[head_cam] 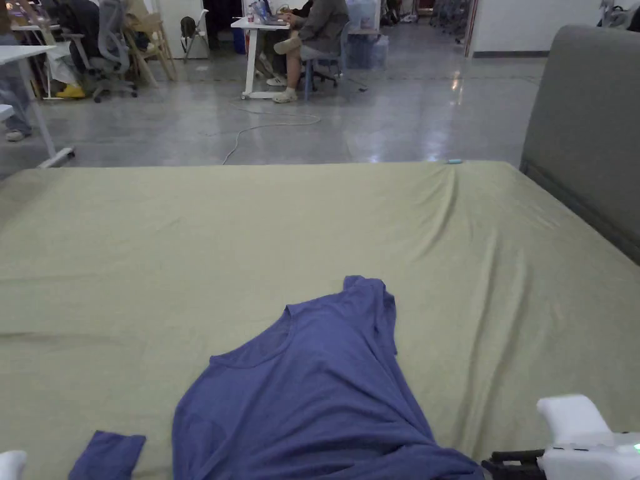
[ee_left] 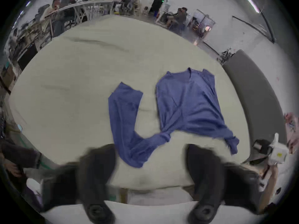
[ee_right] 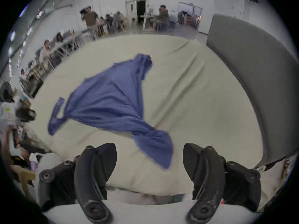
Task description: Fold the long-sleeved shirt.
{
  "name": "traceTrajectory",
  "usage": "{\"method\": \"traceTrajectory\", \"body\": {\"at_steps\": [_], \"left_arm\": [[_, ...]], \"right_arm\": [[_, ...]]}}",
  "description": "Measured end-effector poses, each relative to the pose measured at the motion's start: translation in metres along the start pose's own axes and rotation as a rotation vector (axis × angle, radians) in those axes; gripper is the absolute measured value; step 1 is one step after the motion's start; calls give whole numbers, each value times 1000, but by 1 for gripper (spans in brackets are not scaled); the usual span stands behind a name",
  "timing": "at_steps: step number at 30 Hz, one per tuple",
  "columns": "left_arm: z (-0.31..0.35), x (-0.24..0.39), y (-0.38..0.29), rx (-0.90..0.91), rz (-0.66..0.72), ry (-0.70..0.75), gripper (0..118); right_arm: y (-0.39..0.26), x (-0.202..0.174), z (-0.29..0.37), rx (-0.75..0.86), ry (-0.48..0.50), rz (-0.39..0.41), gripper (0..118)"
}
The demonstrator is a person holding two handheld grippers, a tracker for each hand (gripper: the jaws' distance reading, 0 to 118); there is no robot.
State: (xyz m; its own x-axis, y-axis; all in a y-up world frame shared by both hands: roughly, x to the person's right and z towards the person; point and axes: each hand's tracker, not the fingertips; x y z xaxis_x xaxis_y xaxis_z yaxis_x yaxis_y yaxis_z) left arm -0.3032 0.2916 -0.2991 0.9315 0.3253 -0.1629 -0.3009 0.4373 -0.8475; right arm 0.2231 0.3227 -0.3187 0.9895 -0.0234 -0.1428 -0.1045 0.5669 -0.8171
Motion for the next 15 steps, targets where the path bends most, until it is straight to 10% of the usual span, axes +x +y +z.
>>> {"method": "traceTrajectory", "body": {"at_steps": [1, 3, 12, 13, 15], "left_arm": [[-4, 9, -10, -47, -53, 43, 8], [-17, 21, -28, -106, -129, 91, 3], [-61, 52, 52, -15, -100, -48, 3], [-73, 59, 71, 27, -107, -39, 16], [-103, 73, 101, 26, -115, -5, 112]], "right_arm": [[-7, -4, 4, 5, 37, -23, 76], [-22, -13, 0, 4, 85, -92, 0], [-42, -34, -33, -101, 121, -117, 0], [-39, -34, -34, -103, 121, -118, 0], [-36, -34, -38, -97, 111, -122, 0]]}}
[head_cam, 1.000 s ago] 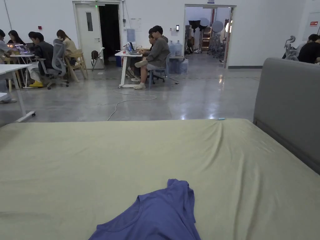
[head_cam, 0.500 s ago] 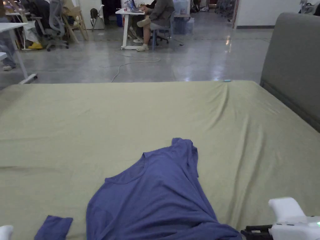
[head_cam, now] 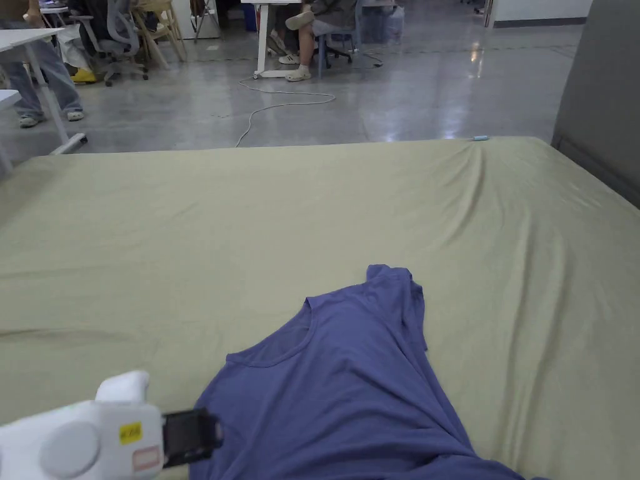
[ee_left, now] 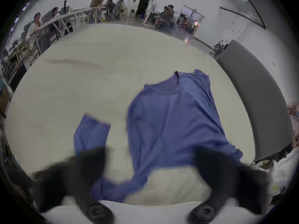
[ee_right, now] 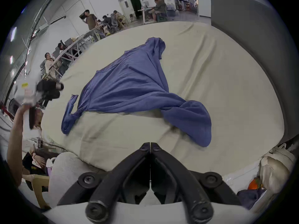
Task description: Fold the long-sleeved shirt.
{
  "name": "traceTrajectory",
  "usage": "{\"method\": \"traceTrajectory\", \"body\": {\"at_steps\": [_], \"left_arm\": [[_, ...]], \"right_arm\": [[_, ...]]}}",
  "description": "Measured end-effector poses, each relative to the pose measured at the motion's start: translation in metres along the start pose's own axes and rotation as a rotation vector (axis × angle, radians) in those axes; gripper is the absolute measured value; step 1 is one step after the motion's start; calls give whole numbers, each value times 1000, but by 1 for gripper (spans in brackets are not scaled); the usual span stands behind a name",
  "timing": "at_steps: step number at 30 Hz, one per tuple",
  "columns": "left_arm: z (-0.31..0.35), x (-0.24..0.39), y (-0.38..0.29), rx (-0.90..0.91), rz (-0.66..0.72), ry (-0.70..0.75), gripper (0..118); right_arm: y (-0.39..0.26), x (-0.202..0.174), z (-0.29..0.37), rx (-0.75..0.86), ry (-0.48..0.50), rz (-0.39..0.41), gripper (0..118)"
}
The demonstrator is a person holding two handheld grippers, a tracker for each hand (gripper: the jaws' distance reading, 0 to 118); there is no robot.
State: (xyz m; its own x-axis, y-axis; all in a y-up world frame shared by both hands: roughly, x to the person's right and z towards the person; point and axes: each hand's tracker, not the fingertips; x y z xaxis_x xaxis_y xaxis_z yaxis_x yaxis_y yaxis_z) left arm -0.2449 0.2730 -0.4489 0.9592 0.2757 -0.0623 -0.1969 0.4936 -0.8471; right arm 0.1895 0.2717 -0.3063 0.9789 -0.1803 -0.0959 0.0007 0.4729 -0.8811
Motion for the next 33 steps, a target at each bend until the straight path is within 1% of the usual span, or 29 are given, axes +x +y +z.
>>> {"method": "traceTrajectory", "body": {"at_steps": [1, 4, 5, 6, 7, 8, 9, 10, 11, 12, 13, 14, 15, 16, 17, 18, 19, 20, 21, 22, 23, 25, 27, 28, 29, 30, 31, 32, 33], "left_arm": [[-15, 4, 17, -18, -22, -8, 118], [-72, 11, 68, -73, -25, 118, 117], [-100, 7, 66, -91, -4, 154, 117], [-122, 6, 73, -107, 11, 167, 117], [-141, 4, 81, -126, 30, 146, 116], [-154, 4, 84, -152, 41, 134, 112], [-163, 7, 85, -160, 27, 145, 103], [-176, 12, 81, -186, -11, 171, 83], [-186, 16, 76, -226, -79, 195, 73], [-189, 26, 67, -241, -195, 313, 67], [-181, 39, 64, -138, -237, 299, 42], [-176, 48, 64, -128, -254, 264, 0], [-171, 54, 64, -137, -257, 202, 0], [-164, 62, 63, -126, -240, 177, 0], [-155, 64, 65, -131, -235, 165, 0], [-149, 66, 68, -139, -206, 103, 0], [-141, 64, 73, -139, -167, 60, 0], [-136, 63, 76, -136, -137, 42, 0], [-128, 60, 81, -128, -109, 35, 0], [-120, 57, 85, -115, -99, 41, 0], [-114, 55, 89, -108, -96, 40, 0], [-94, 56, 90, -92, -90, 39, 0], [-82, 52, 92, -79, -87, 47, 0], [-78, 51, 94, -80, -84, 49, 0], [-77, 50, 98, -79, -78, 48, 0], [-74, 48, 100, -78, -76, 50, 0], [-73, 47, 101, -79, -70, 46, 0], [-72, 47, 102, -80, -65, 46, 0], [-72, 45, 105, -83, -54, 45, 0]], "right_arm": [[3, 0, 0, 3, -4, -4, 0], [9, 1, -4, 6, -14, -13, 0], [10, 2, -5, 6, -15, -13, 0], [11, 3, -7, 4, -16, -13, 0], [13, 4, -9, -2, -23, -13, 0], [13, 7, -13, -9, -35, -16, 0], [14, 9, -14, -16, -48, -19, 0], [14, 11, -15, -18, -57, -22, 0], [15, 13, -15, -21, -65, -28, 0], [16, 18, -17, -28, -78, -36, 0], [18, 21, -17, -29, -92, -48, 0], [20, 24, -17, -27, -101, -60, 0], [25, 27, -17, -29, -102, -69, 0], [33, 32, -19, -28, -97, -81, 4], [41, 36, -20, -15, -84, -98, 47], [54, 39, -24, 16, -58, -122, 91], [67, 42, -29, 26, -41, -142, 115], [76, 43, -37, 12, -53, -141, 118], [85, 46, -41, 11, -97, -101, 118], [98, 45, -56, 14, -63, -127, 116], [105, 45, -65, -53, -118, -153, 116], [107, 58, -84, -145, -169, -256, 116], [100, 70, -99, -201, -172, -329, 116], [91, 85, -101, -255, -181, -378, 114], [86, 91, -103, -280, -197, -418, 106], [83, 94, -109, -286, -193, -451, 94], [82, 96, -114, -287, -172, -472, 73], [74, 107, -109, -274, -107, -502, 39], [72, 110, -111, -267, -17, -560, 21]]}}
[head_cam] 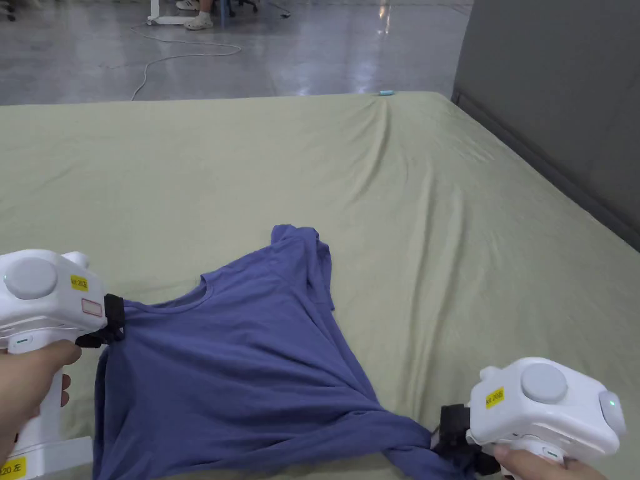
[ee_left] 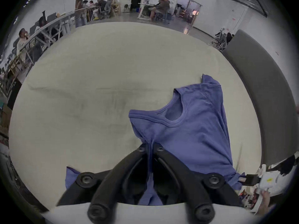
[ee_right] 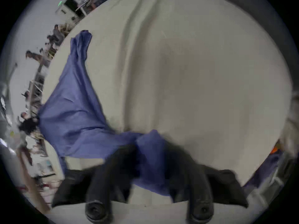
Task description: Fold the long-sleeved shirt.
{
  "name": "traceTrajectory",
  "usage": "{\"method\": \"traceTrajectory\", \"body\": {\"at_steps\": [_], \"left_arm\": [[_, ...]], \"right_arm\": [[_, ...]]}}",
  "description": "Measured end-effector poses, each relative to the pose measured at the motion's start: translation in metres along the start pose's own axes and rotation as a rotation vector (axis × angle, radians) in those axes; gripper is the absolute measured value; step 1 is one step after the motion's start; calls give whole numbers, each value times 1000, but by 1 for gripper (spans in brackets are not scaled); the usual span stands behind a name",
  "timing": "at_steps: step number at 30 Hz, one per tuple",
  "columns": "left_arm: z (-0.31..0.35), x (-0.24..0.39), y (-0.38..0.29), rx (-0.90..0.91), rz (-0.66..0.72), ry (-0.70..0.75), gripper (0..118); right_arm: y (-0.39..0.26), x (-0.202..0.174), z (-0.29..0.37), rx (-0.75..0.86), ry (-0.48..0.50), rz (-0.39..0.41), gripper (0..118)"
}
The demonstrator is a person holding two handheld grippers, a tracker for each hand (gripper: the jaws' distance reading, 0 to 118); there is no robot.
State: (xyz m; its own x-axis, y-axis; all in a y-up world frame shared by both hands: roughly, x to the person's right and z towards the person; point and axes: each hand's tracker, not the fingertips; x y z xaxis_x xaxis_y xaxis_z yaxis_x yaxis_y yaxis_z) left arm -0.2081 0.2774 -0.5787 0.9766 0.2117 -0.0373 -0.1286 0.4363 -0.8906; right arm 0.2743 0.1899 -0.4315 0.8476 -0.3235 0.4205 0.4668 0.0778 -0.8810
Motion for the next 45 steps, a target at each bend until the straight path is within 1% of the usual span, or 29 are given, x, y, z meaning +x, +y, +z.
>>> {"method": "traceTrajectory", "body": {"at_steps": [1, 2, 3, 4, 5, 6, 8, 10, 11, 13, 15, 16, 18, 20, 22, 25, 27, 31, 32, 33, 35, 36, 39, 42, 45], "left_arm": [[2, -2, 1, -2, 15, -11, 0], [5, -4, 2, -3, 37, -23, 0], [11, -6, 3, -2, 68, -40, 0], [17, -11, 7, -4, 97, -67, 0], [24, -13, 10, -5, 115, -91, 0], [34, -15, 14, -5, 132, -118, 0], [60, -17, 27, 4, 154, -157, 0], [100, -19, 44, 64, 180, -196, 0], [118, -20, 51, 91, 185, -209, 0], [161, -21, 72, 157, 193, -231, 0], [202, -20, 93, 218, 191, -234, 0], [222, -22, 105, 257, 199, -226, 0], [256, -22, 129, 303, 215, -213, 0], [281, -24, 152, 346, 250, -217, 0], [308, -22, 178, 396, 269, -243, 0], [331, -10, 216, 438, 244, -212, 0], [340, -3, 240, 482, 244, -196, 0], [344, 5, 280, 517, 245, -183, 0], [343, -8, 306, 526, 246, -179, 0], [342, -11, 317, 540, 249, -184, 0], [341, -12, 328, 563, 257, -188, 0], [344, -11, 322, 573, 263, -193, 0], [335, -17, 332, 586, 272, -207, 0], [309, -15, 324, 564, 249, -191, 0], [256, -32, 331, 467, 244, -139, 0]], "right_arm": [[-2, -3, 1, -9, 57, -30, 16], [-4, -10, 6, 16, 15, 3, 13], [-9, -10, 18, 83, -9, 77, 12], [-12, -18, 31, 157, -6, 151, 12], [-13, -27, 42, 198, -2, 196, 12], [-13, -36, 56, 226, -1, 223, 12], [-11, -42, 93, 295, 28, 273, 12], [-1, -65, 131, 396, 15, 331, 12], [7, -64, 150, 442, 19, 346, 12], [25, -88, 189, 527, 23, 400, 12], [44, -108, 227, 602, 20, 449, 12], [56, -122, 245, 638, 2, 471, 12], [82, -150, 276, 702, -1, 508, 12], [106, -169, 299, 719, 17, 504, 12], [133, -197, 326, 759, 39, 508, 12], [172, -235, 356, 801, 15, 515, 12], [197, -259, 371, 818, 12, 519, 12], [238, -294, 397, 851, 11, 479, 12], [244, -300, 401, 866, 2, 474, 12], [250, -306, 407, 883, -8, 471, 12], [260, -315, 413, 903, -21, 471, 12], [264, -318, 415, 915, -21, 470, 12], [270, -322, 407, 930, -35, 484, 12], [273, -319, 378, 918, -74, 522, 12], [279, -307, 319, 792, -120, 556, 12]]}}
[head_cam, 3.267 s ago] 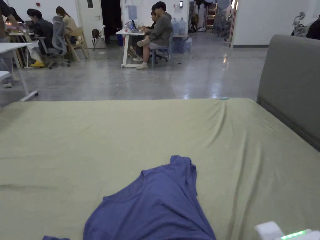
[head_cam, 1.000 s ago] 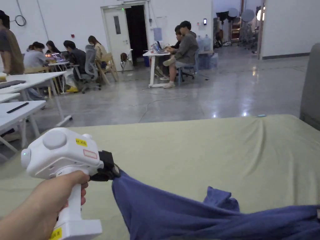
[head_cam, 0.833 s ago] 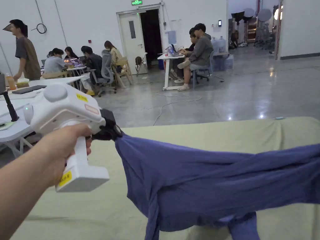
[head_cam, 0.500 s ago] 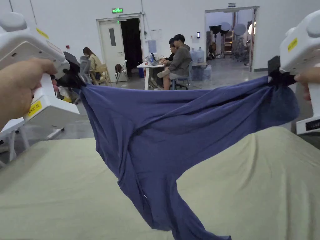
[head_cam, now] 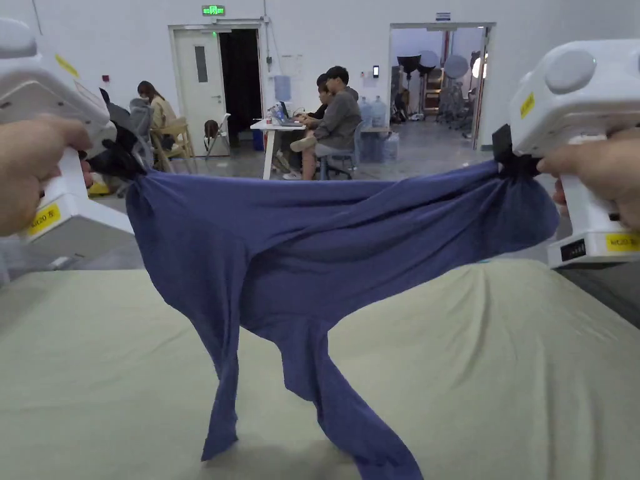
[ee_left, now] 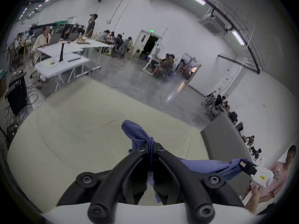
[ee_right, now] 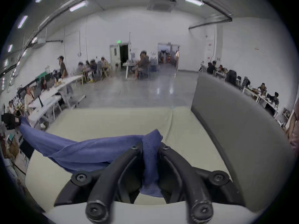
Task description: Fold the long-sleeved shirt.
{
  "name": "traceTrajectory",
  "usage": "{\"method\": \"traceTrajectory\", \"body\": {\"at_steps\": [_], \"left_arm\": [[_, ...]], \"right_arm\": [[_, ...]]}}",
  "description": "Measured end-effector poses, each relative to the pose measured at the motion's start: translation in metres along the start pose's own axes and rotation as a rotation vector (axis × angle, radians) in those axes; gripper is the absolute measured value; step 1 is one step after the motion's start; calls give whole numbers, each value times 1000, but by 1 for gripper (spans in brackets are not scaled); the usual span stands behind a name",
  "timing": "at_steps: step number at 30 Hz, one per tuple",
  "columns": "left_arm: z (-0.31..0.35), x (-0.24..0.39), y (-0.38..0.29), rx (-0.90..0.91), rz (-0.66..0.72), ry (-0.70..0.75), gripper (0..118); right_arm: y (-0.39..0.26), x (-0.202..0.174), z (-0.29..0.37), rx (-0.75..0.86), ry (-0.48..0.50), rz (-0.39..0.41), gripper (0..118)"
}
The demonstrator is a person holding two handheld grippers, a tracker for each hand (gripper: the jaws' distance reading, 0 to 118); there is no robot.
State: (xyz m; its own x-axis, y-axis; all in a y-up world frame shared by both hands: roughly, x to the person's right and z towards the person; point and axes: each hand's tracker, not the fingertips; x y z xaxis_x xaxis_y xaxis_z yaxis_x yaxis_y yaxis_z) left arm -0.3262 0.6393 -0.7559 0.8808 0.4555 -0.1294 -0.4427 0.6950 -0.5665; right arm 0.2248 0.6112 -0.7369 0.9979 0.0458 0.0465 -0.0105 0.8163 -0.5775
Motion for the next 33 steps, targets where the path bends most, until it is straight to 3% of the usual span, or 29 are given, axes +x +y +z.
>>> {"method": "traceTrajectory", "body": {"at_steps": [9, 12, 14, 21, 26, 33], "left_arm": [[-98, -100, -197, -321, 82, 129, 0], [-102, -127, -252, -413, 104, 141, 0], [-91, -138, -273, -422, 108, 145, 0], [6, -164, -341, -507, 19, 94, 0], [64, -195, -400, -576, 42, 73, 0], [111, -228, -474, -642, 45, 92, 0]], "right_arm": [[-209, -18, -127, -342, 34, 63, 12], [-271, -19, -135, -395, 21, 84, 12], [-296, -14, -130, -418, 64, 88, 12], [-363, 6, -34, -365, 125, 134, 12], [-419, 11, 30, -330, 143, 150, 12], [-509, 0, 86, -346, 116, 309, 12]]}}
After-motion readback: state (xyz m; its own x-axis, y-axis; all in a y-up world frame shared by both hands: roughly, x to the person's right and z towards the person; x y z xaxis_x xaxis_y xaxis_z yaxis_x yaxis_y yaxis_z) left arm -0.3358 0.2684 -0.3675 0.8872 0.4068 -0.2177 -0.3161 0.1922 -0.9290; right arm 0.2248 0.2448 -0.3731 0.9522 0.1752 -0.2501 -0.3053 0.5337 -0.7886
